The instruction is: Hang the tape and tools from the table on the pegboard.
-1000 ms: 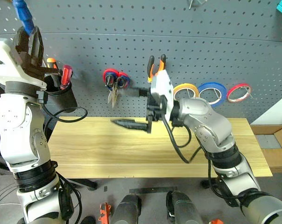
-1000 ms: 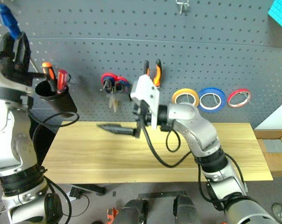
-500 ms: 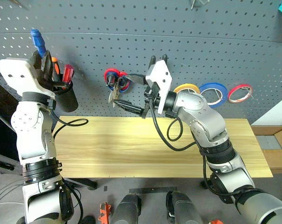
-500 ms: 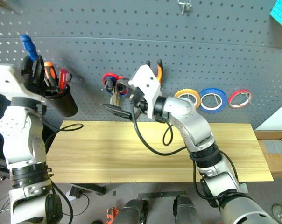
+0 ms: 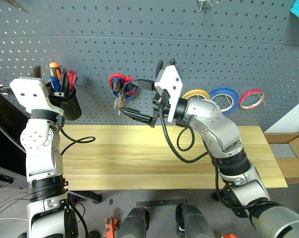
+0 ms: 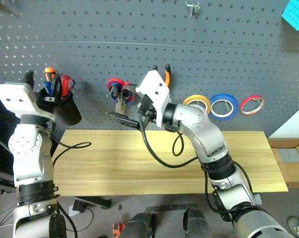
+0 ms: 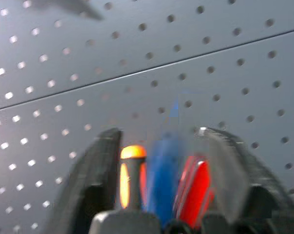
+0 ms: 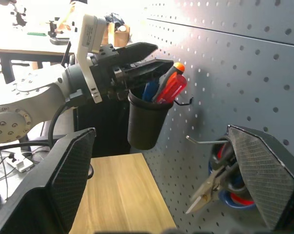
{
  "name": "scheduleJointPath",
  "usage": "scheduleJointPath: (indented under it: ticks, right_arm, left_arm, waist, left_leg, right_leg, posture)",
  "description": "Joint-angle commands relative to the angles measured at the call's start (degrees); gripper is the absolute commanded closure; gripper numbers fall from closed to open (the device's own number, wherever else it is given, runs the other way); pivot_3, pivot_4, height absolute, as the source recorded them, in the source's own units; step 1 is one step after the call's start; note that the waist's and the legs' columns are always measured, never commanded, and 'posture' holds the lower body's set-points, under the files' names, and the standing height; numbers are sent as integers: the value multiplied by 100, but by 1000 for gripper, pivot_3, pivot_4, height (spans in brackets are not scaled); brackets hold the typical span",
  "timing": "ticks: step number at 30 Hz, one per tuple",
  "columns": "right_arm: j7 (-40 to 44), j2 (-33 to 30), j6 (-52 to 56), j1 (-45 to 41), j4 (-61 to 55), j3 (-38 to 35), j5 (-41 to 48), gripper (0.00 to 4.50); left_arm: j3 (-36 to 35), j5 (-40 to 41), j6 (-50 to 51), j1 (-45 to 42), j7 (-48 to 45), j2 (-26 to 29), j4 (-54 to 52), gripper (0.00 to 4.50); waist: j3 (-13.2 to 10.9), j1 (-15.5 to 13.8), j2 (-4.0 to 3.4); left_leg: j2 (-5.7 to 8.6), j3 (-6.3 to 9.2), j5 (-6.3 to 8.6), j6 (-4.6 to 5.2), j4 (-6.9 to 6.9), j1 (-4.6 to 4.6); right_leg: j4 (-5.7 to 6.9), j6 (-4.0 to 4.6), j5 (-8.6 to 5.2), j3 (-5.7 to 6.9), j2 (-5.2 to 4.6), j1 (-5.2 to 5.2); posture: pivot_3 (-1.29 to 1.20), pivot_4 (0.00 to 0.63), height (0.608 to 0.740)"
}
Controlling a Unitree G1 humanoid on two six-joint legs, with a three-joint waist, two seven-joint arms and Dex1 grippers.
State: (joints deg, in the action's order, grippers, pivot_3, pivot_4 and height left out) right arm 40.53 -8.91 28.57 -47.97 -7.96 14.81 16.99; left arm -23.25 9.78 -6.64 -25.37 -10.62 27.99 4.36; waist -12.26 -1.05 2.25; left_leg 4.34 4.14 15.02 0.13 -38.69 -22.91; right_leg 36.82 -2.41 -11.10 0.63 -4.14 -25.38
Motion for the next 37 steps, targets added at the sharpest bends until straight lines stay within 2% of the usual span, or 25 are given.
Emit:
scheduleJointPath:
  ticks: [1, 5, 8, 12, 15, 21, 26, 37]
  right_arm:
    - [150, -37, -183, -47, -157, -22, 46, 0]
    - [562, -247, -54, 81, -406, -141, 364, 0]
    - [1373, -745, 290, 370, -1146, -137, 1094, 0]
    - [1195, -1046, 657, 668, -1404, -424, 1401, 0]
    - [943, -1202, 882, 1061, -1481, -739, 1584, 0]
    - [755, -1847, 834, 2250, -1330, -1041, 1298, 0]
    - [735, -2188, 473, 2970, -555, -1347, 1023, 0]
    - [426, -2627, -705, 3606, 1540, -1778, 34, 0]
  left_arm:
    - [-92, 241, 59, 69, -134, 116, -559, 46]
    - [-9, 915, 641, 162, -641, 226, -1123, 46]
    - [339, 1480, 1355, 465, -1567, 681, -1877, 46]
    - [294, 2451, 2351, 927, -1822, 812, -2655, 46]
    - [417, 2518, 2525, 1230, -2093, 796, -2670, 46]
    - [409, 2319, 2671, 1918, -2125, 675, -2380, 46]
    - [385, 1821, 2484, 2280, -1719, 420, -1776, 46]
    - [636, 1174, 1653, 2459, -2121, 155, 16, 46]
  waist:
    - [18, -9, 6]
    - [41, -9, 13]
    - [59, -8, 13]
    - [59, 65, 10]
    - [64, 109, 1]
    - [65, 117, 0]
    - [82, 115, -6]
    - [320, 119, -43]
  left_leg:
    - [0, 0, 0, 0, 0, 0]
    - [0, 1, 0, 0, -2, 0]
    - [-1, 4, 1, 1, -3, 1]
    - [-2, 2, 14, 24, -3, 5]
    - [-8, 4, 15, 26, -2, 24]
    - [-5, -4, 15, 27, -2, 24]
    - [-5, -11, 17, 31, -2, 23]
    - [-9, -35, 19, 38, -6, 45]
  right_leg:
    - [0, 0, 0, 0, 0, 0]
    - [0, 0, 0, 0, 0, 2]
    - [-2, 0, 0, 2, 0, 6]
    - [-3, 0, -1, -2, -1, 9]
    - [1, 1, -2, -3, -3, 26]
    - [0, 2, -3, -8, 0, 27]
    - [-3, 3, -4, -11, -1, 29]
    - [-7, 2, -4, -17, -2, 57]
  posture:
    - [70, 106, 740]
    - [56, 108, 740]
    - [39, 111, 740]
    - [21, 145, 740]
    - [5, 145, 740]
    - [-29, 141, 740]
    - [-42, 112, 740]
    - [-72, 57, 740]
